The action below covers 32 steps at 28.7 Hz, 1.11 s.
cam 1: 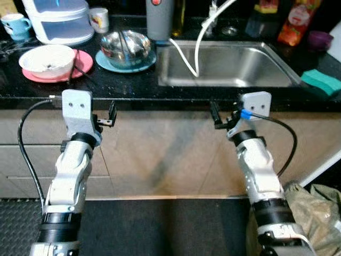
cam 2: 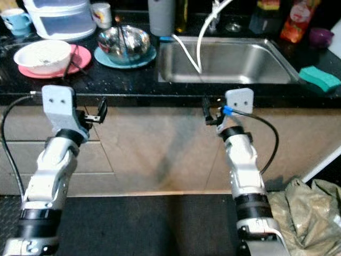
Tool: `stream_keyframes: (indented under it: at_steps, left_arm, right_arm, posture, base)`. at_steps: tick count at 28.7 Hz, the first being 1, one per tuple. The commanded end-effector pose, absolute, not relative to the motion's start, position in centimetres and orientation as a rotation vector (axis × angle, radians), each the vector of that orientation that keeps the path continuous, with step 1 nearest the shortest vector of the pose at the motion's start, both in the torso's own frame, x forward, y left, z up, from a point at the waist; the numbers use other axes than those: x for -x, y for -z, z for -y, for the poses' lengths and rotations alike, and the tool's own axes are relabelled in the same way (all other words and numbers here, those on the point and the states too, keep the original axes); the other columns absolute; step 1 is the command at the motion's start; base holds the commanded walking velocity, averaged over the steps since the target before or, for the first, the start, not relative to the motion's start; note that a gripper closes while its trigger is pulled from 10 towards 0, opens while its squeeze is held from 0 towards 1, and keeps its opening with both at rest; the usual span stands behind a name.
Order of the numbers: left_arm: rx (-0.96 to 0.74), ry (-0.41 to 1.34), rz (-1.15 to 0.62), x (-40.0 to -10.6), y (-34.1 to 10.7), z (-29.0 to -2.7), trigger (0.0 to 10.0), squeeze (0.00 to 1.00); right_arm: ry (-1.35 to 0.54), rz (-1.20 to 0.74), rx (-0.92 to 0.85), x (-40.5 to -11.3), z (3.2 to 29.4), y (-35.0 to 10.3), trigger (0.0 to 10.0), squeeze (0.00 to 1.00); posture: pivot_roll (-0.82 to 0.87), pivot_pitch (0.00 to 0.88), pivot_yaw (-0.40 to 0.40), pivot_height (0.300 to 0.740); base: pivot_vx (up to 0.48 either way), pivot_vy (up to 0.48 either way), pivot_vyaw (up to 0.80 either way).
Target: Kitchen organization
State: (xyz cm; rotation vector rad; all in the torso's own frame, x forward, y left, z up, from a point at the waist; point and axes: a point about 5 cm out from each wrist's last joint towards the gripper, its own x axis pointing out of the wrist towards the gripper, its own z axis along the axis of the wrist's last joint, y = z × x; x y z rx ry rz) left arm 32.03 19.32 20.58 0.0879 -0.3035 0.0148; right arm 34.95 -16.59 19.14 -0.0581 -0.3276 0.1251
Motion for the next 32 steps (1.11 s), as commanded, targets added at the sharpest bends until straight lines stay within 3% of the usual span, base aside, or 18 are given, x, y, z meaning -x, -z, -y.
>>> stream_keyframes:
  at_steps: [1, 32]
  left_arm:
    - [-0.085, -0.013, 0.305, -31.99, -20.81, -19.36, 10.0, 0.0]
    - [-0.08, 0.012, 0.31, -32.13, -21.07, -19.02, 10.0, 0.0]
  right_arm:
    - [-0.13, 0.342, 0.037, -34.84, 16.46, -19.26, 10.0, 0.0]
    - [-0.132, 0.34, 0.039, -34.78, 16.38, -19.14, 10.0, 0.0]
  posture:
    - [0.01, 0.07, -0.049, 0.74]
    - [0.02, 0.055, -0.042, 0.74]
  base:
    - [0.259, 0.0, 0.0]
    - [0.255, 0.0, 0.0]
